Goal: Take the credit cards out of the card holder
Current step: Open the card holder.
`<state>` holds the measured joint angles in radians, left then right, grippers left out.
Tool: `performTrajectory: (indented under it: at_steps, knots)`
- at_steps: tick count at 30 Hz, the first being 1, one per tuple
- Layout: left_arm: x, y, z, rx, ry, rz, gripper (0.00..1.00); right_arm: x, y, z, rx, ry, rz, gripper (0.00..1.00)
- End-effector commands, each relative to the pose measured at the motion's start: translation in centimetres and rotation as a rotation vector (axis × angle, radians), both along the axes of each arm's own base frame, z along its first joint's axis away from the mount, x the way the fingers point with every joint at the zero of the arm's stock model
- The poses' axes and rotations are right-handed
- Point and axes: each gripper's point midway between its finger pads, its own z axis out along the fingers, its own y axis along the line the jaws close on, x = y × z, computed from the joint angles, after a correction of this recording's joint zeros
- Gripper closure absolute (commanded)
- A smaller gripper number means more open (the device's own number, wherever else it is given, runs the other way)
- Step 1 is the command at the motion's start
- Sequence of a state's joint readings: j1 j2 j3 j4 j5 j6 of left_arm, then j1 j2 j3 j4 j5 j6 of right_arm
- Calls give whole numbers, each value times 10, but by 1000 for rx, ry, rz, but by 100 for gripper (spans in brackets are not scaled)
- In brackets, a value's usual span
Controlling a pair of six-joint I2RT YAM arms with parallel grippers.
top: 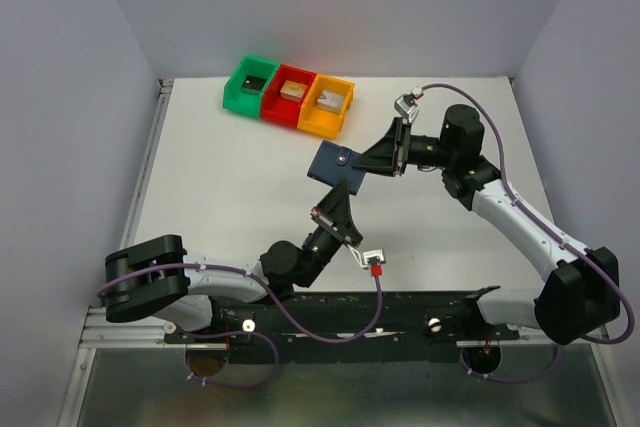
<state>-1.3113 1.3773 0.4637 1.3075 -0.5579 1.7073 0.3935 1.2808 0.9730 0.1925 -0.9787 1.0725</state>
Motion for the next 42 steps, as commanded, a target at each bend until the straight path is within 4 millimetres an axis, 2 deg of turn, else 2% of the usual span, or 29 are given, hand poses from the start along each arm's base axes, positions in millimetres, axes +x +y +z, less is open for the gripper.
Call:
performTrajectory:
  at_steps: [1,6,8,10,11,12,13,17,18,20,25,27,28,29,32,37,40,42]
  knots:
    - [-7,29,58,-306,-67,4,100,-9,5,0,-3,-5,60,60]
    - [-7,28,59,-308,-72,5,99,-11,5,2,-1,-25,56,73]
    - [-7,30,59,-324,-66,4,92,-12,4,5,7,-37,52,78]
    - [-6,33,61,-361,-45,0,69,-13,4,10,16,-56,43,84]
    - [-6,36,61,-396,-21,-4,52,-13,3,13,19,-69,34,86]
    - [-4,41,66,-437,2,-2,42,-13,2,17,19,-81,30,87]
    - [-1,44,66,-469,43,2,34,-13,1,20,18,-93,24,90]
    - [4,47,60,-559,247,-62,16,-8,-7,34,5,-152,-32,96]
    - [6,47,57,-586,315,-80,1,-5,-9,37,0,-170,-52,98]
    - [7,55,53,-675,443,-108,1,0,-15,43,-25,-209,-101,100]
    - [0,92,53,-1020,793,-216,1,13,-31,57,-113,-344,-236,100]
    - [-4,102,52,-1187,922,-304,1,13,-35,64,-128,-415,-253,100]
    - [-8,104,54,-1215,972,-362,1,12,-35,67,-131,-450,-253,100]
    - [-9,103,52,-1259,1042,-408,1,11,-35,70,-129,-487,-248,100]
    - [-22,86,50,-1230,1243,-549,1,6,-36,74,-118,-608,-253,100]
    - [-60,55,70,-1098,1468,-886,1,-8,-43,76,-133,-788,-284,100]
    - [-69,53,81,-1100,1533,-1061,1,-20,-48,78,-116,-866,-285,100]
    - [-67,55,84,-1125,1576,-1137,1,-24,-51,81,-103,-893,-302,100]
